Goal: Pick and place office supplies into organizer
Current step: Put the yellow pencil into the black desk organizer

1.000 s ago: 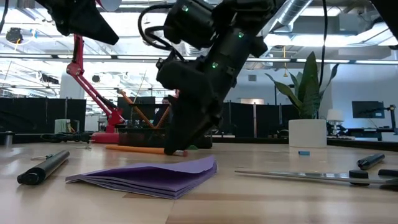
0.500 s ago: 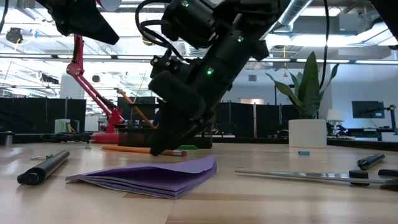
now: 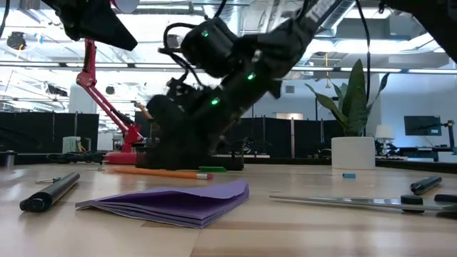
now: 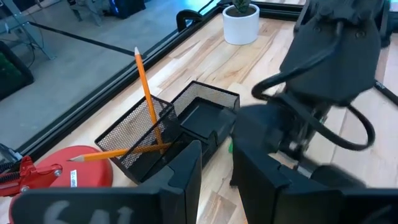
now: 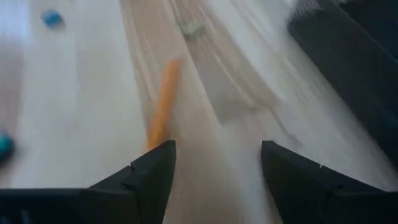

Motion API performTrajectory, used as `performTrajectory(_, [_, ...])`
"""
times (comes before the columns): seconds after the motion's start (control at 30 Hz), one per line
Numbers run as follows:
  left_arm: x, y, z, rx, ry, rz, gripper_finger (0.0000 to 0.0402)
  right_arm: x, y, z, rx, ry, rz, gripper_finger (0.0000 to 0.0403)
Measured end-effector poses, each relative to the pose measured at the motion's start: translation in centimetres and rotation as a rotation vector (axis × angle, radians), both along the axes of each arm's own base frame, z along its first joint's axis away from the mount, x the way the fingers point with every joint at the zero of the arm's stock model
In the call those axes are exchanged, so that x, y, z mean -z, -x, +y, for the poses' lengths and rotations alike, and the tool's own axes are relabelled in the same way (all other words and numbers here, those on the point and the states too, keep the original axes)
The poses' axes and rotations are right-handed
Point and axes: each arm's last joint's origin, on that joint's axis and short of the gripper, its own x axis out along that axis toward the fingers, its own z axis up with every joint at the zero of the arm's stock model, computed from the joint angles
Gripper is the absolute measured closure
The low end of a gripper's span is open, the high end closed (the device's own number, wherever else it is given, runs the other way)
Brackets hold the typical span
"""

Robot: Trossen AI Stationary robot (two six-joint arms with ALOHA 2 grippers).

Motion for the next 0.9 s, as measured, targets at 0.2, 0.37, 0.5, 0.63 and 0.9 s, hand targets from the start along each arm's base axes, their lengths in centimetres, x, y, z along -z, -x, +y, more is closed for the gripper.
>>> performTrajectory(0.2, [0.0, 0.0, 0.0, -0.004, -0.007, 0.0, 0.0317, 0.2, -0.8, 0.4, 0.01, 0.019, -0.017, 0.0181])
performTrajectory(0.37, [0.0, 0.0, 0.0, -0.003, -0.005, -0.001, 0.0317, -0.9, -1.3, 0.2, -0.012, 0.041, -0.036, 0.0182])
performTrajectory(0.5, [0.0, 0.0, 0.0, -0.003, -0.005, -0.001, 0.0317, -2.2, -2.1, 1.0, -0.075, -0.008, -0.082, 0.0182])
performTrajectory(0.63, [0.0, 0.0, 0.0, -0.008, -0.01, -0.006, 0.0317, -3.2, -2.4, 2.8, -0.125, -0.024, -0.11, 0.0182])
performTrajectory(0.9, [-0.9, 0.6, 0.5, -0.032, -0.015, -0.058, 0.0317, -3.0, -1.6, 7.1, -0.213, -0.024, -0.112, 0.0182])
